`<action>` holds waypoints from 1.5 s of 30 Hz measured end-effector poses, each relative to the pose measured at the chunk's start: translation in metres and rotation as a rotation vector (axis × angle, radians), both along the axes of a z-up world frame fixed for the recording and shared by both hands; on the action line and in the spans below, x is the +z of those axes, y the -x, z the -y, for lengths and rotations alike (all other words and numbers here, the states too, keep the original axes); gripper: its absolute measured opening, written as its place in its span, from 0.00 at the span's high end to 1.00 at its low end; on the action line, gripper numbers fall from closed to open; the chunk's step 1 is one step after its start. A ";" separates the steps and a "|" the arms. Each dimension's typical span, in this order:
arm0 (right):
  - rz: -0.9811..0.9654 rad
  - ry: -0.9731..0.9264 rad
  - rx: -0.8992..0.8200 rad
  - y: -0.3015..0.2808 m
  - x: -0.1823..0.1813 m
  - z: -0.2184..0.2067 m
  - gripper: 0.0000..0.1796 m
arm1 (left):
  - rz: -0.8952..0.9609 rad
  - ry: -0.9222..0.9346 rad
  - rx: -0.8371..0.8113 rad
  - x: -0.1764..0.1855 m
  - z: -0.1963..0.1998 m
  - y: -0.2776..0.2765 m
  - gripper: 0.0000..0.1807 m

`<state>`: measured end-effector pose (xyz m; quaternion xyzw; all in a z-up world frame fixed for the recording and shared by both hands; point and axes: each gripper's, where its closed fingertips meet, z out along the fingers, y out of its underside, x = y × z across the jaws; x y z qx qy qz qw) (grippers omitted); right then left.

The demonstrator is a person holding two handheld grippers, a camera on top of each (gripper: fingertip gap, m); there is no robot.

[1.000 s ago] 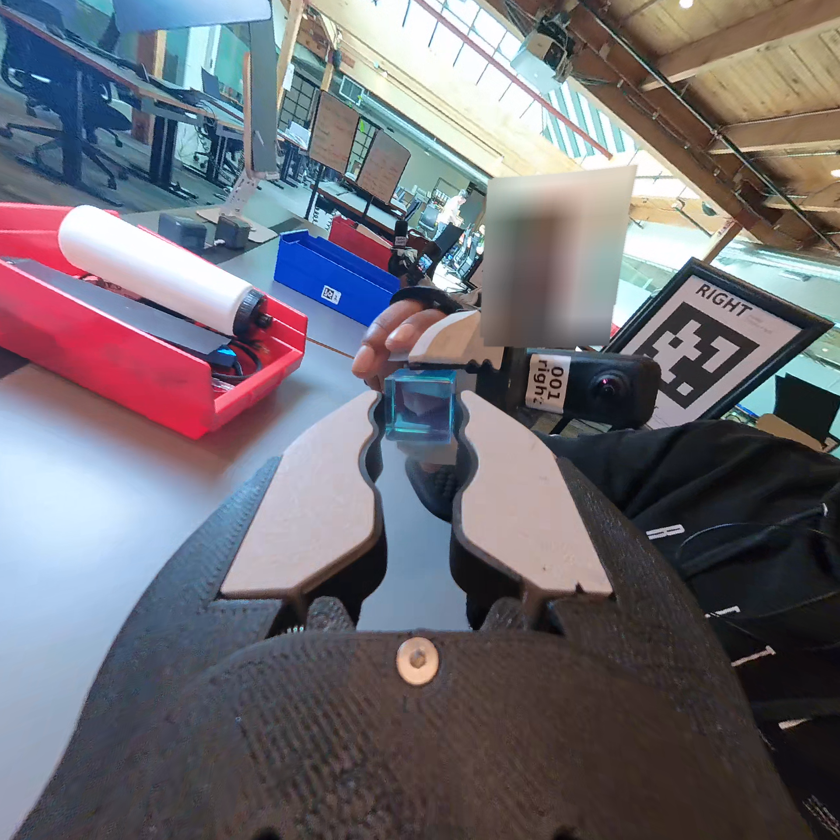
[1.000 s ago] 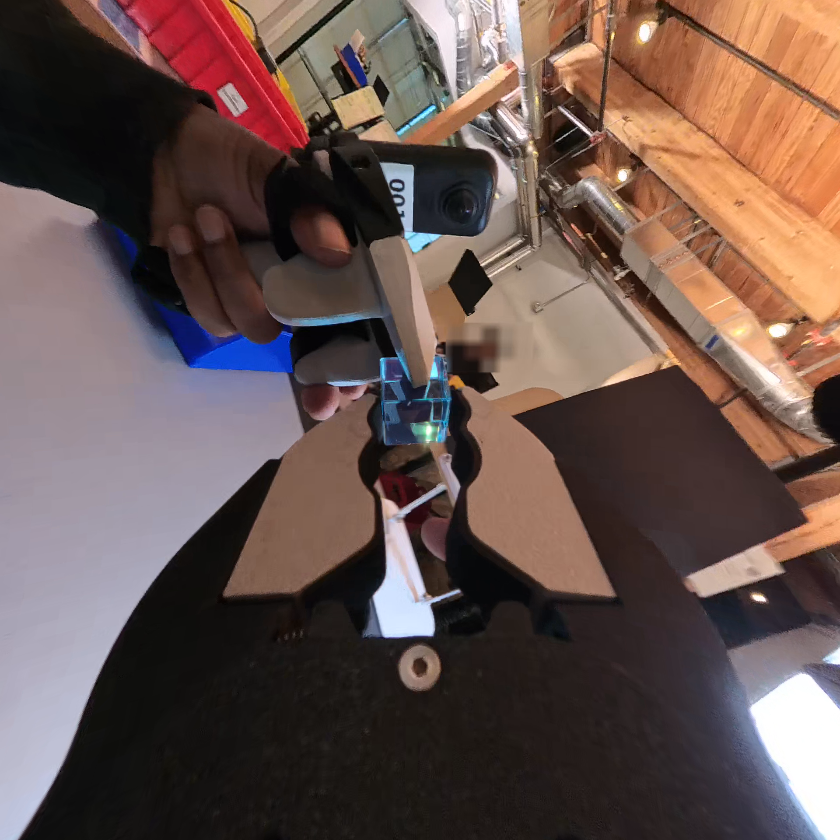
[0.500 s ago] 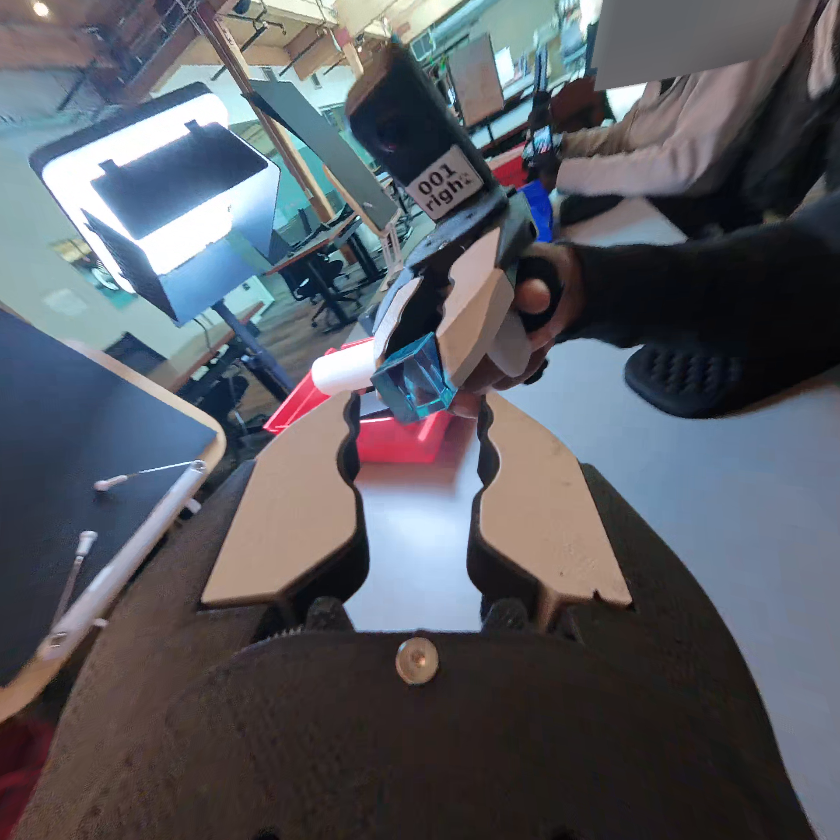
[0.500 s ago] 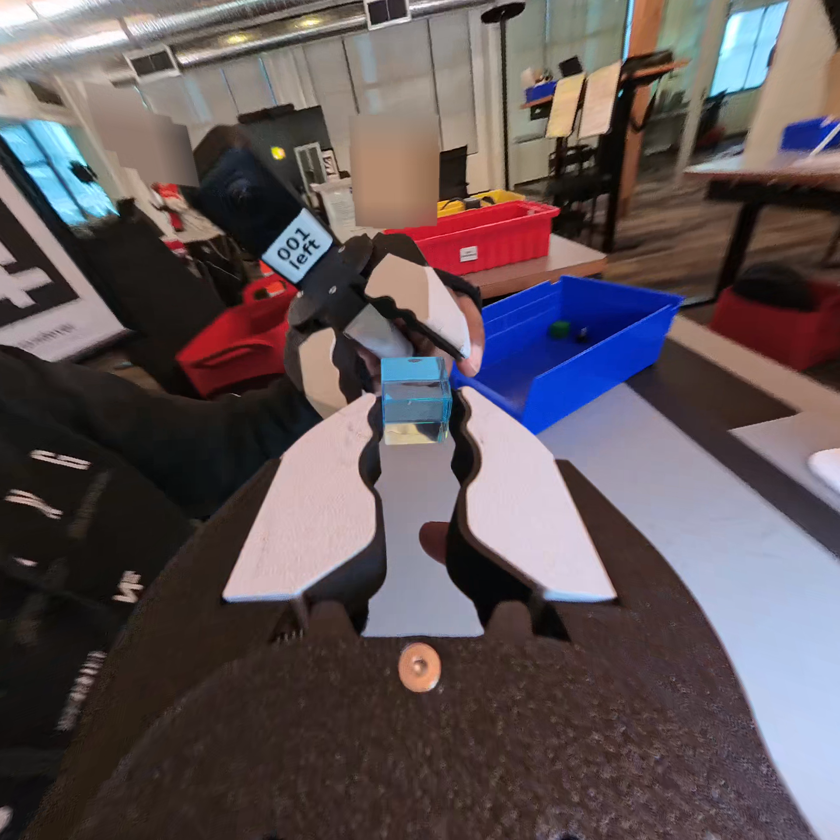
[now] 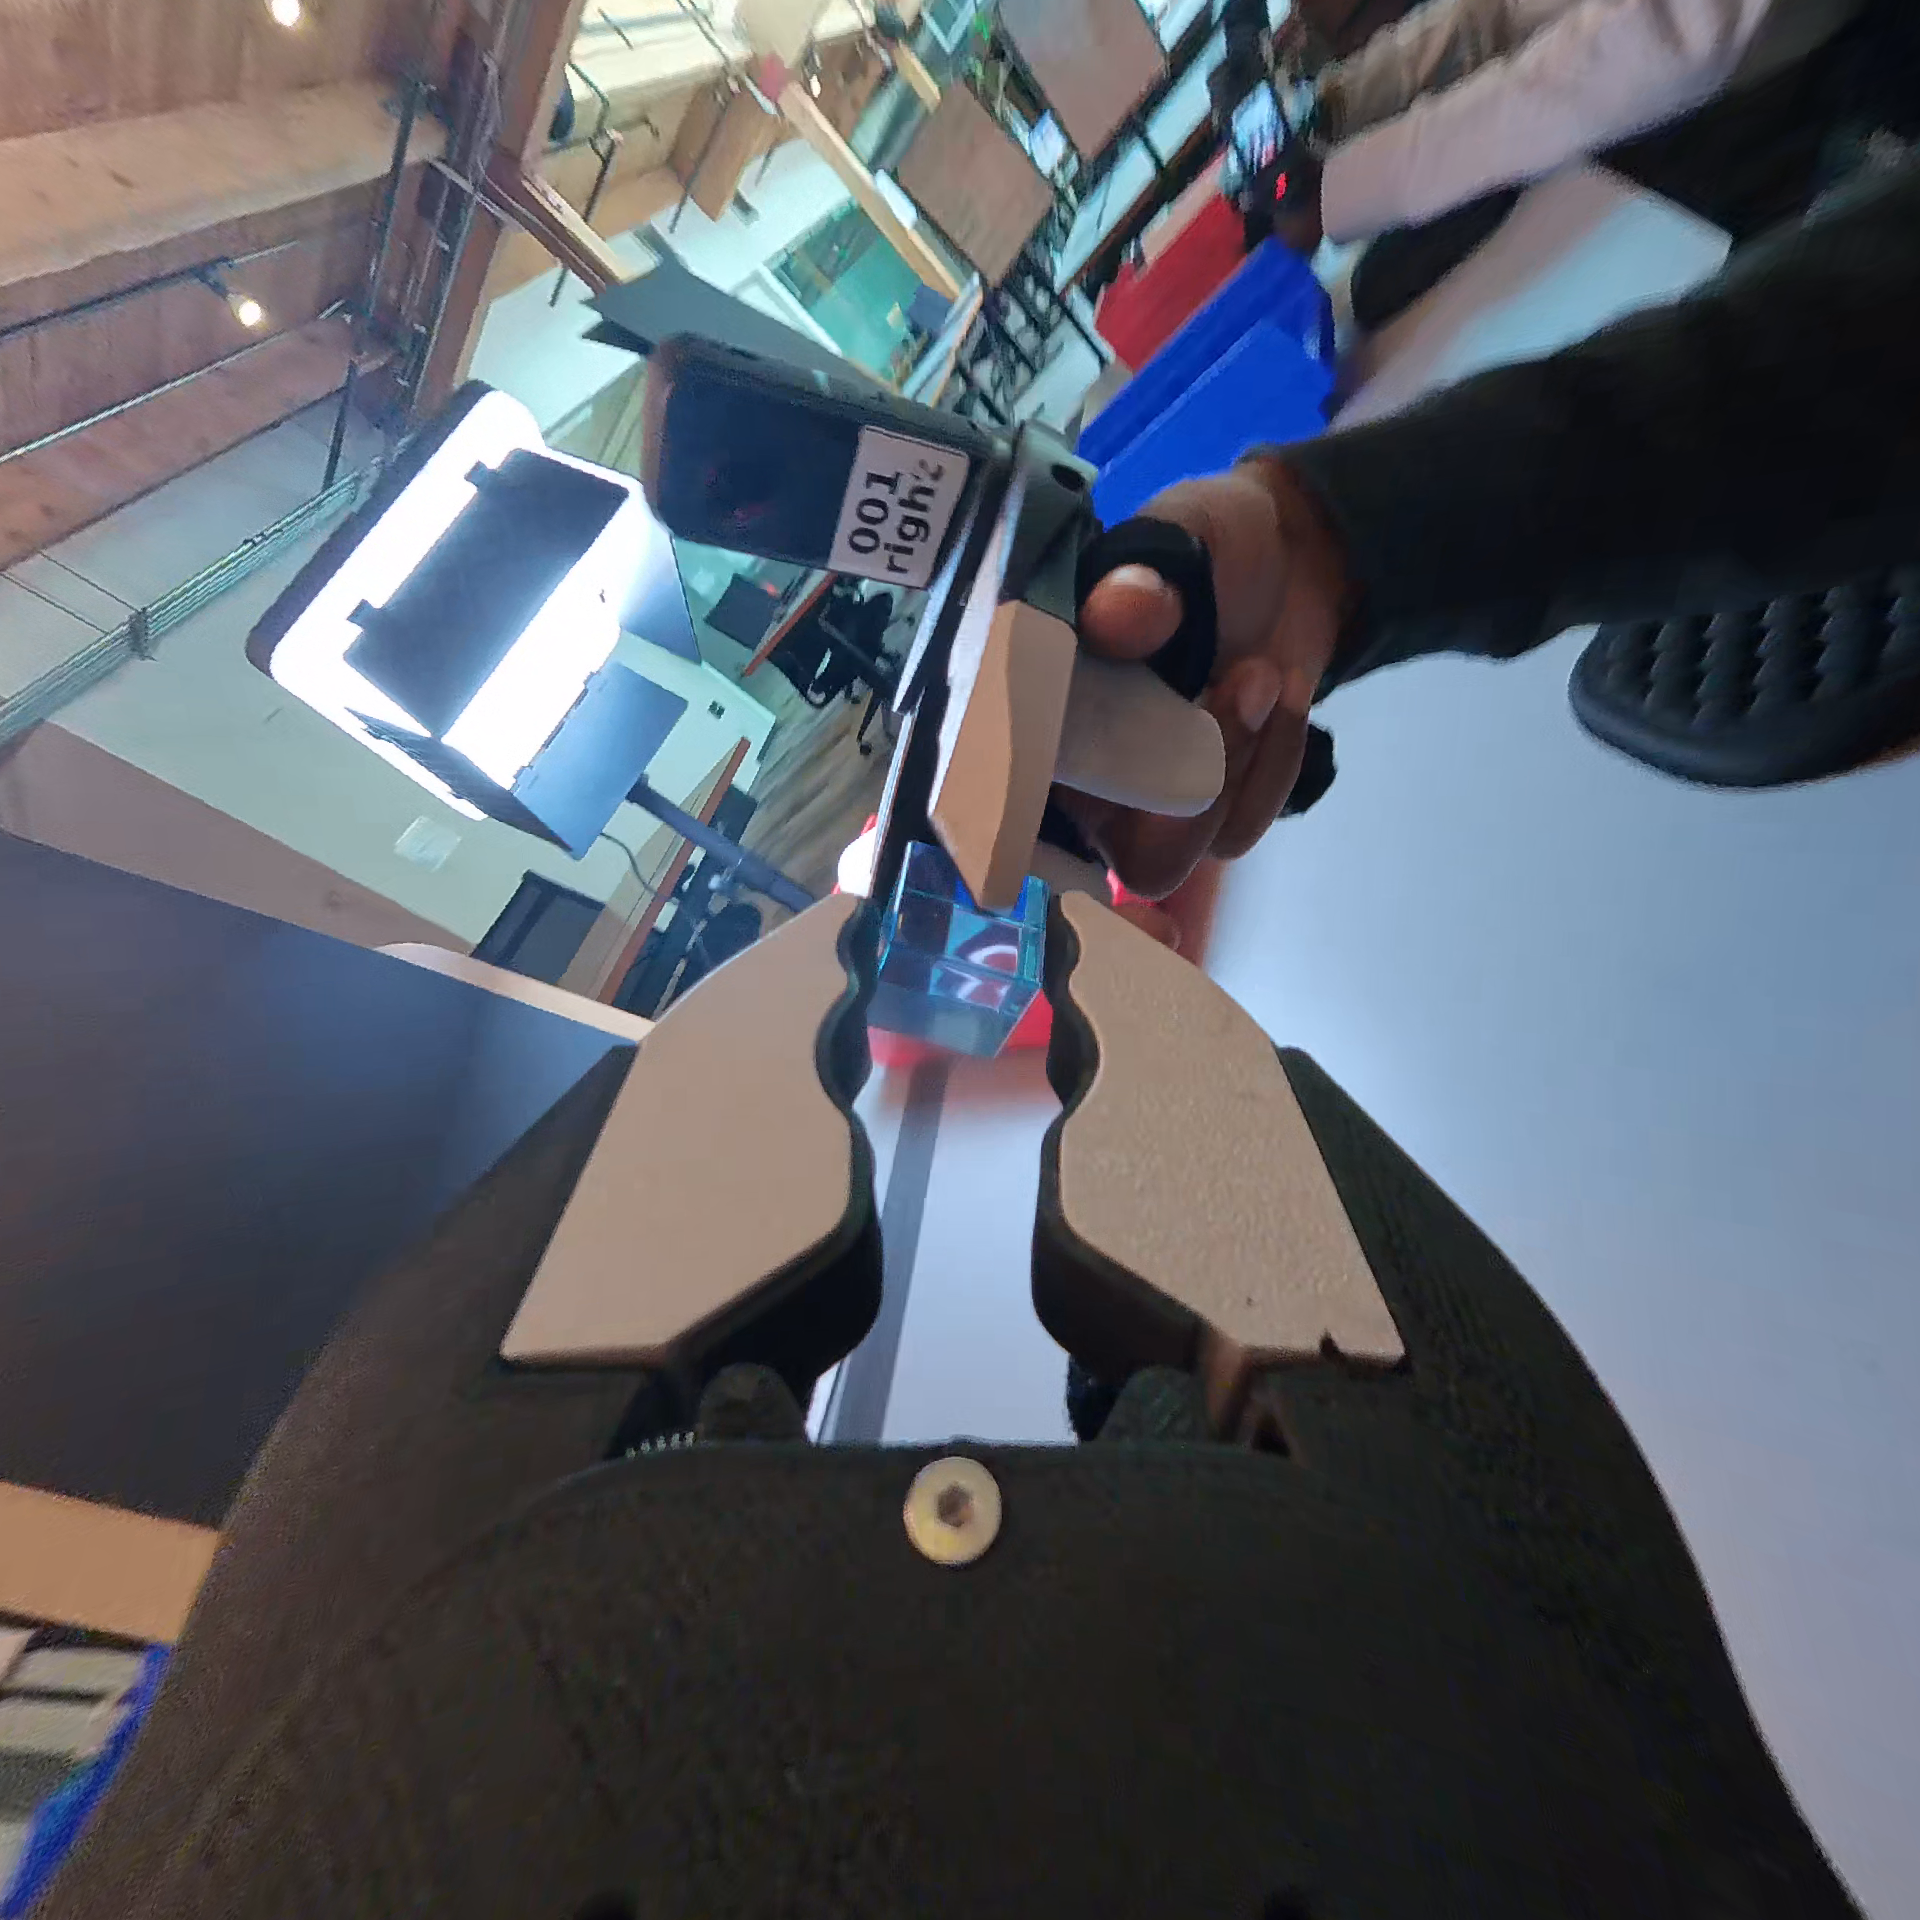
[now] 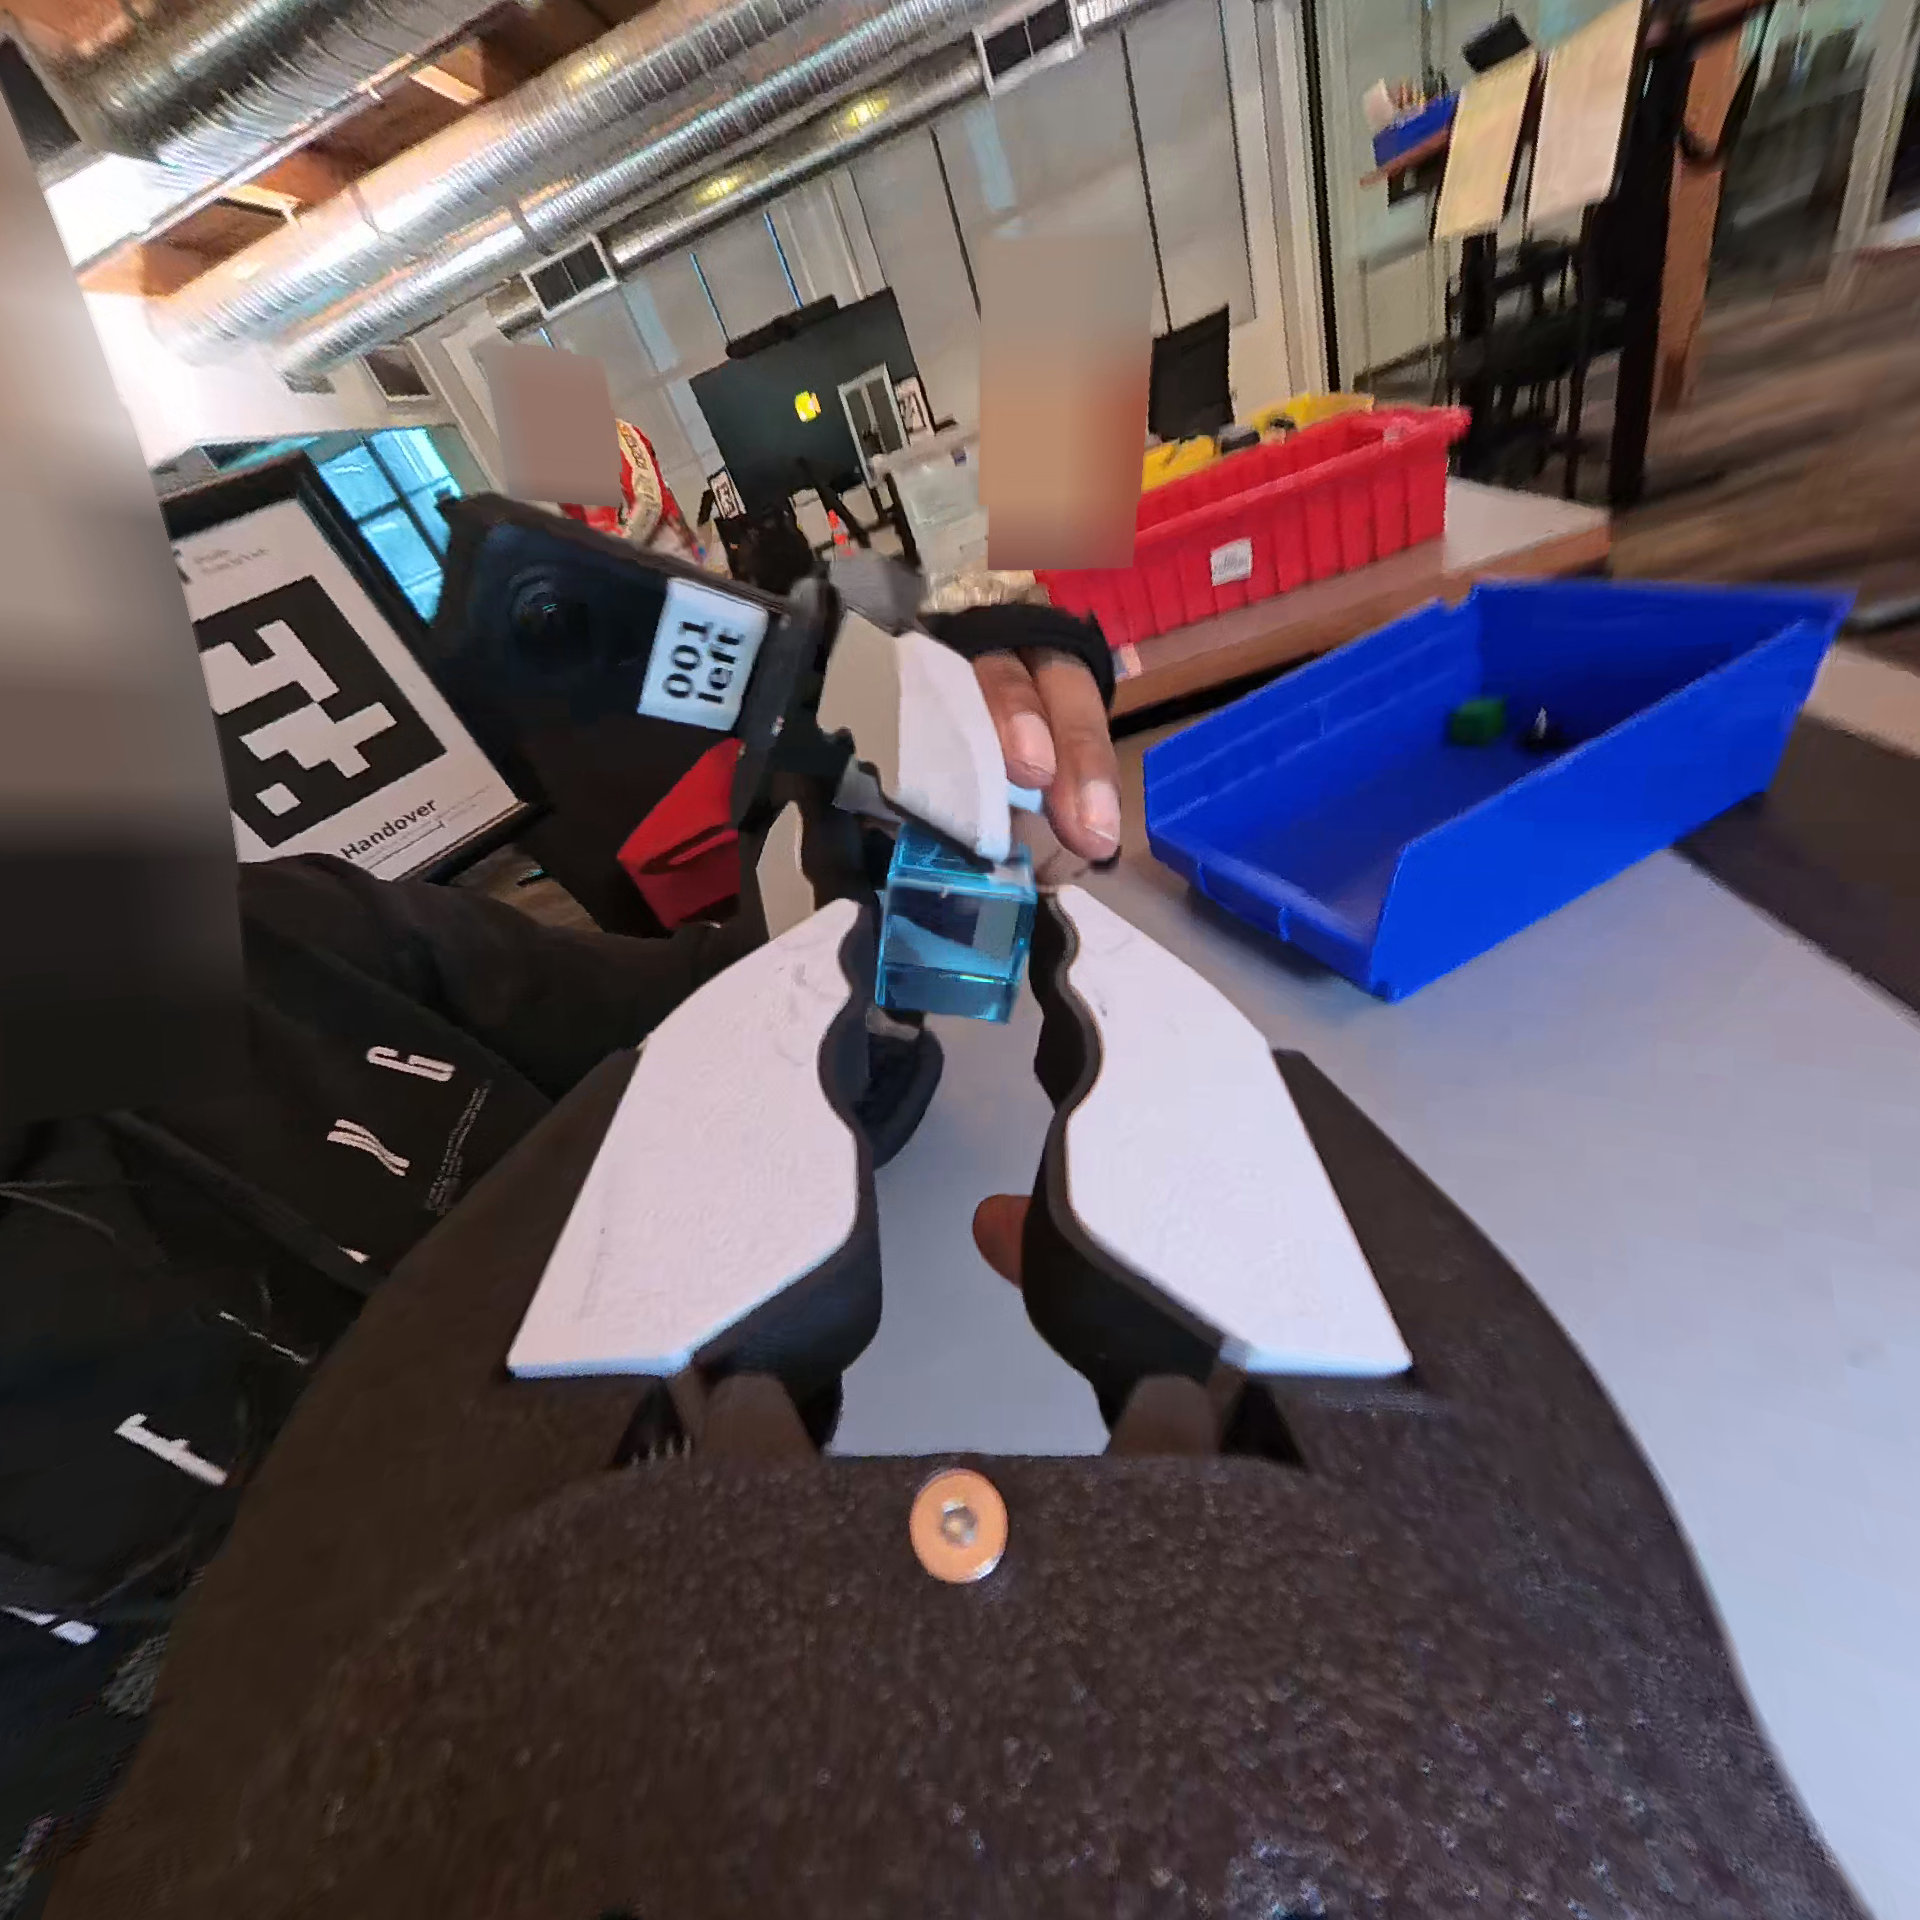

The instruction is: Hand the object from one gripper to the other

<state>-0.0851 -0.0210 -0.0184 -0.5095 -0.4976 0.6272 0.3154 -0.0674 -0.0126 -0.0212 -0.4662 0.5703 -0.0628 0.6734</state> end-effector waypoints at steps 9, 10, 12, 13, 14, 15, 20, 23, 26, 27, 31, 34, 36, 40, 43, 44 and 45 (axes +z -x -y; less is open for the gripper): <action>-0.155 -0.963 -0.345 -0.030 0.027 -0.009 0.71 | 0.476 0.600 -0.109 0.021 -0.027 0.033 0.83; -0.113 -1.062 -0.381 -0.030 0.024 -0.013 0.71 | 0.498 0.677 -0.119 0.017 -0.030 0.032 0.83; -0.046 -1.200 -0.406 -0.028 0.014 -0.017 0.71 | 0.514 0.835 -0.187 0.009 -0.027 0.026 0.83; -0.026 -1.247 -0.407 -0.025 0.009 -0.018 0.71 | 0.522 0.910 -0.218 0.005 -0.025 0.023 0.83; -0.008 -1.284 -0.400 -0.022 0.003 -0.018 0.71 | 0.518 0.985 -0.265 0.002 -0.020 0.018 0.83; 0.012 -1.315 -0.384 -0.018 -0.003 -0.017 0.71 | 0.511 1.054 -0.304 -0.001 -0.016 0.013 0.83; 0.059 -1.465 -0.356 0.000 -0.024 -0.010 0.76 | 0.466 1.215 -0.393 -0.012 -0.001 -0.005 0.83; 0.050 -1.420 -0.352 -0.001 -0.023 -0.010 0.83 | 0.449 1.221 -0.399 -0.014 0.000 -0.008 0.84; -0.009 -1.201 -0.321 -0.005 -0.015 -0.008 0.83 | 0.455 1.064 -0.410 -0.005 0.001 -0.007 0.82; -0.039 -1.110 -0.336 -0.008 -0.008 -0.012 0.83 | 0.454 0.983 -0.401 0.001 0.003 -0.005 0.78; -0.068 -0.707 -0.347 -0.022 0.006 -0.034 0.83 | 0.317 0.635 -0.204 0.004 -0.002 0.001 0.75; -0.039 -0.419 -0.290 -0.024 0.008 -0.039 0.83 | 0.201 0.402 -0.015 -0.001 -0.015 0.003 0.76; -0.025 -0.260 -0.238 -0.023 0.008 -0.037 0.83 | 0.143 0.291 0.070 -0.005 -0.023 0.001 0.75; 0.021 -0.058 -0.130 -0.020 0.000 -0.030 0.84 | 0.085 0.153 0.154 -0.011 -0.032 -0.004 0.75; 0.049 0.026 -0.071 -0.016 -0.007 -0.025 0.83 | 0.091 0.113 0.135 -0.008 -0.028 -0.009 0.75; 0.057 0.046 -0.064 -0.014 -0.009 -0.024 0.83 | 0.095 0.110 0.128 -0.007 -0.026 -0.010 0.75; 0.069 0.062 -0.055 -0.012 -0.012 -0.023 0.84 | 0.094 0.104 0.122 -0.007 -0.025 -0.011 0.75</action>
